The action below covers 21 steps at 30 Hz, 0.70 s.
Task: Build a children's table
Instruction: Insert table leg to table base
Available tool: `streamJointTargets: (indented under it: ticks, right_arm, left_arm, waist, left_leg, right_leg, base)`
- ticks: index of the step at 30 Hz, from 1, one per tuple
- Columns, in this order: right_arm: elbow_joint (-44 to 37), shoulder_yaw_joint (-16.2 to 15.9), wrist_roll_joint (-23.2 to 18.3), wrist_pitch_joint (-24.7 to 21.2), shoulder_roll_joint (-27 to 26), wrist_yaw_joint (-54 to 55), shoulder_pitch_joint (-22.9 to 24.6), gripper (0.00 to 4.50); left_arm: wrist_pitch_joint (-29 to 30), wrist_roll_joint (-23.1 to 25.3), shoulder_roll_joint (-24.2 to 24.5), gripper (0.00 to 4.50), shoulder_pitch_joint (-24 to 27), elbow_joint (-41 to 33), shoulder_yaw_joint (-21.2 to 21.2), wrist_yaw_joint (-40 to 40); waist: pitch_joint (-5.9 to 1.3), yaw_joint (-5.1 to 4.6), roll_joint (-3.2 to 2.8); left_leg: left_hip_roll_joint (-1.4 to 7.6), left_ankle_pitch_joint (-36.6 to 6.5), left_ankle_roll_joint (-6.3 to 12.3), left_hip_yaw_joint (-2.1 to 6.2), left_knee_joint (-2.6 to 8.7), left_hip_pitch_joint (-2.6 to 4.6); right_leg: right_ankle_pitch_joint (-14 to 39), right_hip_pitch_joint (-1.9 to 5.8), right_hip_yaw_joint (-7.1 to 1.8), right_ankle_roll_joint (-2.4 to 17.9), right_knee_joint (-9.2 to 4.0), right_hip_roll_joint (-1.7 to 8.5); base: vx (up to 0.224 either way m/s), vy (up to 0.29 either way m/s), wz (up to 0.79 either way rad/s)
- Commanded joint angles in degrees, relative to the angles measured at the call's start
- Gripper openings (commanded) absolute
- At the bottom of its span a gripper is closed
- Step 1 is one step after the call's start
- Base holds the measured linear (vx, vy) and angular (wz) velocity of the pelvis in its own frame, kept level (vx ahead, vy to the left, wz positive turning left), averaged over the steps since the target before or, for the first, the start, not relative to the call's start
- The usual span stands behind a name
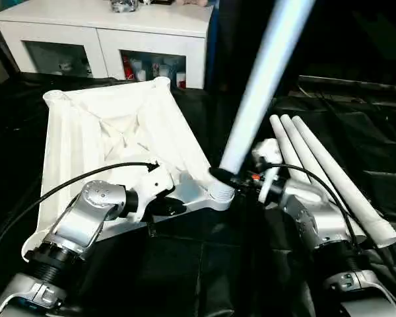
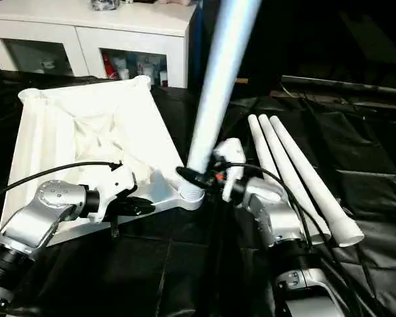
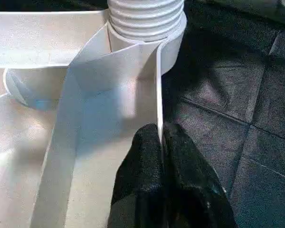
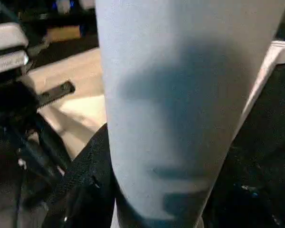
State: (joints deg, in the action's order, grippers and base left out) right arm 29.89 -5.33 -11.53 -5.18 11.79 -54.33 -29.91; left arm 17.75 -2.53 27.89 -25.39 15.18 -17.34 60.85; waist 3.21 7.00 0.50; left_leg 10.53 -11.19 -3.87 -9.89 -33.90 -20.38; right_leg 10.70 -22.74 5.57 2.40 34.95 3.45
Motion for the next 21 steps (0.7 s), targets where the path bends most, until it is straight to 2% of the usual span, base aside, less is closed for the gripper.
streamJointTargets:
  ticks: [1,2,5,8,16,19,21]
  right_arm:
    - [4.8,-3.8,4.0,-3.7,0.9,-0.9,1.1,1.89]
    - [5.5,-4.3,4.4,-4.0,0.9,-1.1,0.6,1.89]
    - [7.8,-5.4,5.4,-3.8,1.2,-2.5,-0.7,1.88]
    - [9.5,-5.3,4.6,-4.2,1.6,-4.4,-1.1,1.88]
    - [12.8,-5.9,5.5,-2.6,3.2,-6.4,-1.6,1.88]
    - [14.5,-5.0,5.4,-2.7,2.5,-3.9,-2.4,1.88]
    - [15.6,-4.2,5.7,-2.9,1.7,-0.8,-2.9,1.88]
  left_arm:
    - [-2.5,-0.7,-0.1,0.00,-3.0,-2.2,0.7,0.9]
    - [-2.5,-0.8,0.0,0.00,-2.9,-2.5,0.5,1.1]
    - [-2.6,-1.0,0.2,0.00,-2.5,-3.1,0.1,2.0]
    - [-2.5,-1.0,0.2,0.00,-2.5,-3.2,0.0,2.1]
    - [-2.9,-1.0,0.6,0.00,-2.7,-2.9,-0.2,2.9]
    - [-1.4,-1.3,0.0,0.00,-3.1,-2.5,0.4,1.6]
    - [-0.6,-1.3,-0.6,0.00,-3.2,-2.4,0.6,0.7]
  waist:
    - [-3.68,-0.30,-0.55]
    - [-3.63,-0.42,-0.68]
    - [-3.56,-0.58,-0.52]
    - [-3.49,-0.72,-0.39]
    - [-3.58,-0.70,-0.58]
    - [-3.57,-0.78,-0.73]
    - [-3.30,-0.86,-0.72]
  left_leg:
    - [3.16,-9.7,1.07,1.12,4.25,0.42]
    - [3.15,-9.8,1.15,1.13,4.24,0.36]
    - [3.11,-10.4,1.26,1.12,4.21,0.37]
    - [3.14,-10.7,1.39,1.08,4.18,0.48]
    - [3.29,-10.4,1.50,1.09,4.20,0.61]
    - [3.25,-10.9,1.24,1.08,4.23,0.68]
    - [3.23,-12.9,0.81,1.12,4.38,0.86]
  right_leg:
    - [14.0,3.03,-3.82,9.1,-4.45,5.53]
    - [13.9,3.02,-3.84,9.4,-4.40,5.57]
    - [15.7,3.10,-3.87,9.2,-4.62,5.76]
    - [17.2,3.03,-3.90,8.9,-4.80,5.80]
    - [14.0,3.10,-3.86,10.3,-4.42,5.67]
    - [13.9,3.07,-3.85,10.6,-4.44,5.57]
    - [17.4,2.97,-3.82,10.1,-4.83,5.70]
  base:
    - [0.000,0.000,0.00]
    - [0.000,0.000,0.00]
    - [0.000,0.000,0.00]
    - [0.000,0.000,0.00]
    - [0.000,0.000,0.00]
    - [0.000,0.000,0.00]
    - [0.000,0.000,0.00]
